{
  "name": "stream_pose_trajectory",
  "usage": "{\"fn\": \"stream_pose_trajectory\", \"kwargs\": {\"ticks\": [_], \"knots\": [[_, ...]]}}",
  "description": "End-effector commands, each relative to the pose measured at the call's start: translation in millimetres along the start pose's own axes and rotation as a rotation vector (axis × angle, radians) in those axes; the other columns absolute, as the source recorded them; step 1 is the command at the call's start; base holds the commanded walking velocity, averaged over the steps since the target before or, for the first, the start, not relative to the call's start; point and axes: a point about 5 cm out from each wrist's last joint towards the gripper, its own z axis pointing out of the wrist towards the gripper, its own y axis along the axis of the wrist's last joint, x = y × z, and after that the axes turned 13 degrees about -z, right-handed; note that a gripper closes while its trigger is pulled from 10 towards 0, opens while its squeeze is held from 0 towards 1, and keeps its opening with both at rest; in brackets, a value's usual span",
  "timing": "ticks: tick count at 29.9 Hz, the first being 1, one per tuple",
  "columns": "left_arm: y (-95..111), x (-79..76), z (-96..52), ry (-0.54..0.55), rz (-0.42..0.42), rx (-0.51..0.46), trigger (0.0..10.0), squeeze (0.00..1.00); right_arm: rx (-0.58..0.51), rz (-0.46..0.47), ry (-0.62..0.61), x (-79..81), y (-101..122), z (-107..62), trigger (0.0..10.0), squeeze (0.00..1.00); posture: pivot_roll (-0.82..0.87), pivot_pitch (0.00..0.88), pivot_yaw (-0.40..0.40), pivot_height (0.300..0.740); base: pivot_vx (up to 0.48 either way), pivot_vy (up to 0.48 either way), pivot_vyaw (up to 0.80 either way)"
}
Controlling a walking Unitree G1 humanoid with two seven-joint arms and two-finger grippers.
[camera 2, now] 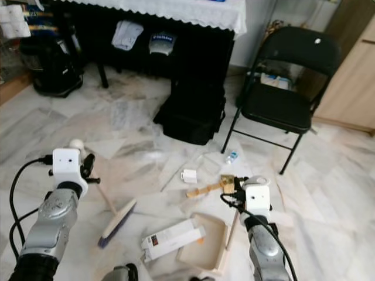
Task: Sweep floor
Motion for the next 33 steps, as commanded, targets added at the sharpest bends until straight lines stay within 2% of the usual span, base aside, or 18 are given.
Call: {"fn": "stream_pose_trajectory", "kwargs": {"ticks": [1,8,12,22,27,29,31,32,33], "knots": [[-3,11.5,-5.3,0.051,0.029,0.01,10.0,0.0,-0.023,-0.019,0.017,-1.0,9,8.4,10.0,0.0,-0.03,0.102,-0.053,0.74,0.0,0.0,0.0],[-2,13.8,-3.7,0.076,0.073,0.022,10.0,0.0,-0.021,-0.019,0.024,-0.1,9,8.0,10.0,0.0,-0.03,0.101,-0.051,0.74,0.0,0.0,0.0],[-6,12.3,-4.1,0.079,0.084,0.064,10.0,0.0,-0.019,-0.018,0.028,0.9,8,7.9,10.0,0.0,-0.03,0.101,-0.049,0.74,0.0,0.0,0.0],[-19,14.8,-8.3,0.121,0.035,0.189,10.0,0.0,-0.021,-0.017,0.034,1.5,9,7.9,10.0,0.0,-0.03,0.102,-0.049,0.74,0.0,0.0,0.0],[-19,6.9,-7.2,0.037,0.024,0.228,10.0,0.0,-0.022,-0.019,0.037,1.0,9,8.2,10.0,0.0,-0.03,0.105,-0.051,0.74,0.0,0.0,0.0],[-19,-1.3,-7.5,-0.034,0.028,0.269,10.0,0.0,-0.023,-0.02,0.037,0.3,9,8.4,10.0,0.0,-0.03,0.107,-0.051,0.74,0.0,0.0,0.0],[-19,-3.5,-7.8,-0.053,0.031,0.28,10.0,0.0,-0.023,-0.02,0.036,0.0,9,8.5,10.0,0.0,-0.03,0.107,-0.051,0.74,0.0,0.0,0.0],[-19,-11.4,-9.3,-0.126,0.023,0.325,10.0,0.0,-0.023,-0.021,0.036,-0.5,9,8.6,10.0,0.0,-0.03,0.109,-0.053,0.74,0.0,0.0,0.0],[-19,-11.4,-9.3,-0.126,0.023,0.325,10.0,0.0,-0.023,-0.021,0.036,-0.5,9,8.6,10.0,0.0,-0.03,0.109,-0.053,0.74,0.0,0.0,0.0]]}}
